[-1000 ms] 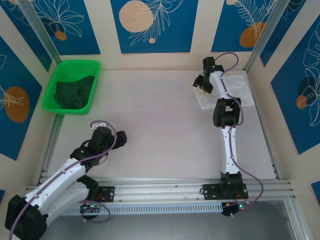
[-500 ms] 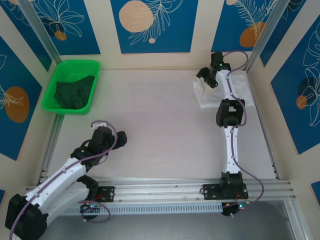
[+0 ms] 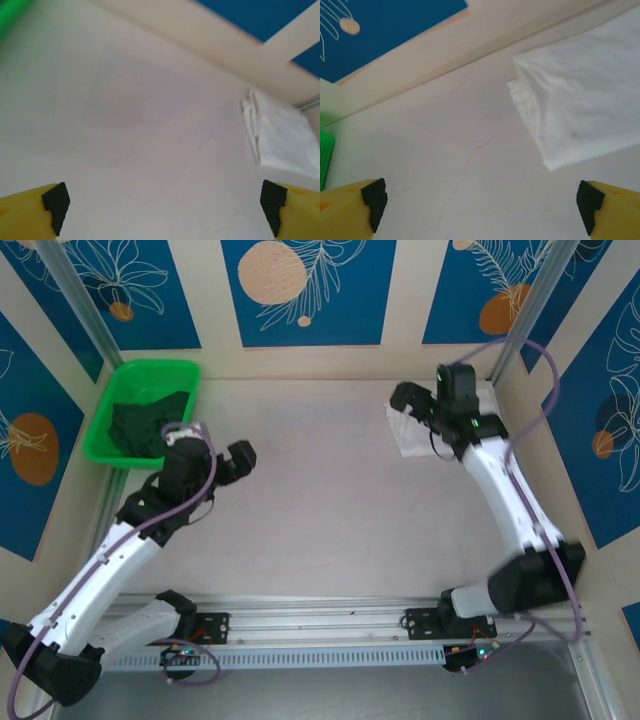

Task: Fold and stack the t-shirts

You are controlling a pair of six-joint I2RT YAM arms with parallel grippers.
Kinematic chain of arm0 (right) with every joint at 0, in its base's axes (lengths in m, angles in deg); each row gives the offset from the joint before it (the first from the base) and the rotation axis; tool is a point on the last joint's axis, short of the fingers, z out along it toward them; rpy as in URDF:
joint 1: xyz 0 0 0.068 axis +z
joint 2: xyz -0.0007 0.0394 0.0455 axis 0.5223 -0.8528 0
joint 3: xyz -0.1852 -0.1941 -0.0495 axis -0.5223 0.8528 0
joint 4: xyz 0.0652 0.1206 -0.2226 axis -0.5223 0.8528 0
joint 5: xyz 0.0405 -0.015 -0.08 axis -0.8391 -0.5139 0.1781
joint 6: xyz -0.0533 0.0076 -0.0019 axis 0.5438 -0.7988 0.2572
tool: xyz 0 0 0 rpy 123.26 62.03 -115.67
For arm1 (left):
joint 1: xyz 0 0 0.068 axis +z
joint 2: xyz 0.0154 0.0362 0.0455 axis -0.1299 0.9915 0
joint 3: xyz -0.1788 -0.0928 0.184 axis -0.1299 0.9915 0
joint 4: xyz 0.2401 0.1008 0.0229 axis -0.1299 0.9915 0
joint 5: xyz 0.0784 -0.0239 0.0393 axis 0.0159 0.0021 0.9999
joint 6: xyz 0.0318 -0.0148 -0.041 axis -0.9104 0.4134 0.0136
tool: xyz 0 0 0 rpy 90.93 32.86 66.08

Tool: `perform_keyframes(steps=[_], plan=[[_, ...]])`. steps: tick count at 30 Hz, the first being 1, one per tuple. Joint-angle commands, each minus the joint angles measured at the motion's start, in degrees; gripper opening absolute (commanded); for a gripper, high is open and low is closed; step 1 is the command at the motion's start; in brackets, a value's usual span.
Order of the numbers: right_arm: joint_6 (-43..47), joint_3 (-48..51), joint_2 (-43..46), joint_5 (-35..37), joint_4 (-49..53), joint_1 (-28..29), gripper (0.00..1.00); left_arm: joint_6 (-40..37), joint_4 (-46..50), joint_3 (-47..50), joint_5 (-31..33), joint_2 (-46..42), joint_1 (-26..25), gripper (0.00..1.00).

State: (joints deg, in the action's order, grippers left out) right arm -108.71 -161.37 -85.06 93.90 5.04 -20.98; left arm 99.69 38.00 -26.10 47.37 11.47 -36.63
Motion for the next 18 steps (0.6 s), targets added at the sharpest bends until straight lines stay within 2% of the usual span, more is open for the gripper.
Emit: perform_keyframes(steps=[1,3,6,9,11,15,18], plan=[[2.21,16.39,10.02,12.43,-10.52,-1.53,0.99,-10.76,3.38,-6.99,9.97,0.54,-0.03,1.0],[1.37,25.63,16.99,11.14,-14.87,-4.16,0.99,-17.57,-2.12,-6.22,13.16,-0.74,0.66,1.0],[4.31,36.31,23.83,5.83,-23.84,-8.14,0.99,-25.63,-12.73,0.17,16.29,-3.05,3.68,1.0],[8.68,45.67,26.3,2.66,-35.56,-10.39,0.99,-30.44,-19.55,7.14,14.23,-4.04,10.03,1.0],[10.06,49.88,25.58,0.19,-42.63,-11.45,0.99,-31.57,-21.77,11.41,15.24,-3.37,14.13,1.0],[19.92,52.63,19.71,-0.82,-49.39,-11.08,0.99,-27.4,-24.74,21.28,8.12,-0.15,24.31,1.0],[20.3,52.07,13.76,-1.73,-50.58,-10.89,0.99,-27.02,-31.61,28.27,8.37,1.99,26.07,1.0]])
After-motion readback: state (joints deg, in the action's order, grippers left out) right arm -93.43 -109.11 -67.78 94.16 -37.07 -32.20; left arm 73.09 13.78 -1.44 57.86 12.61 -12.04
